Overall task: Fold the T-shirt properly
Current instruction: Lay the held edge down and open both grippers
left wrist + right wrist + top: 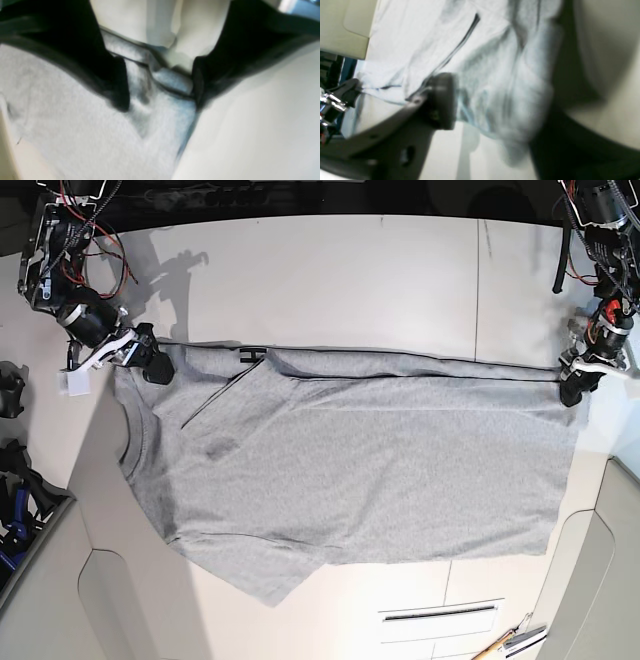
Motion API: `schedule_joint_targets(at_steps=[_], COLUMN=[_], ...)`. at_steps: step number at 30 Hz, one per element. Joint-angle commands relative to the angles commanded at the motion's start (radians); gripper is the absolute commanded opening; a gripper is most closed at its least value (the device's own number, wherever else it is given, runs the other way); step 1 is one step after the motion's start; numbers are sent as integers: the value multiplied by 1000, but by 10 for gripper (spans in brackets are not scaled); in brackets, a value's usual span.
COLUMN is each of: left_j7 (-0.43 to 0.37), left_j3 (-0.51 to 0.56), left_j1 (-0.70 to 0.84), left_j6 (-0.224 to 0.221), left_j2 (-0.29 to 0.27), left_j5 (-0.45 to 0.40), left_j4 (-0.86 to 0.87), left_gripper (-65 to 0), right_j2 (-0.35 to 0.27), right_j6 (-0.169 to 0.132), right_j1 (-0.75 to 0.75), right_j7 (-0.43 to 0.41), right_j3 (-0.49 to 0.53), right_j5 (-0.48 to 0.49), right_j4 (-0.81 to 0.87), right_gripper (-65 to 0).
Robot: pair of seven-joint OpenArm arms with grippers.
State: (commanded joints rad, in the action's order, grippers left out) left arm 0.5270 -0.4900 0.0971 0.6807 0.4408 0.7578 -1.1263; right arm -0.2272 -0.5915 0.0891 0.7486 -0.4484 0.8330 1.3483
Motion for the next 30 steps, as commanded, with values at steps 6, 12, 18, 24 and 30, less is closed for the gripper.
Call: schedule_joint_targets(at_steps=[6,12,18,24,30], left_j7=[18,132,174,174,174], left_j3=[0,0,-2,-2,-2], left_j1=[0,8,115,257,394], left_j6=[17,17,17,17,17], left_j2=[0,0,0,0,-4], left_j5=[21,82,99,98,99], left_j4=[0,-63,-267,-394,-517], left_gripper=[-630,-650,-650,-650,-650], right_j2=[0,-23,-74,-145,-174], right_j6=[-8,-8,-8,-8,-8], right_j1=[0,11,106,203,265], right_j7=[6,108,123,124,134], right_j3=[0,-5,-9,-10,-11], right_j5=[-14,-14,-13,6,35], right_j4=[14,108,208,239,240], right_gripper=[-650,-650,-650,-650,-650])
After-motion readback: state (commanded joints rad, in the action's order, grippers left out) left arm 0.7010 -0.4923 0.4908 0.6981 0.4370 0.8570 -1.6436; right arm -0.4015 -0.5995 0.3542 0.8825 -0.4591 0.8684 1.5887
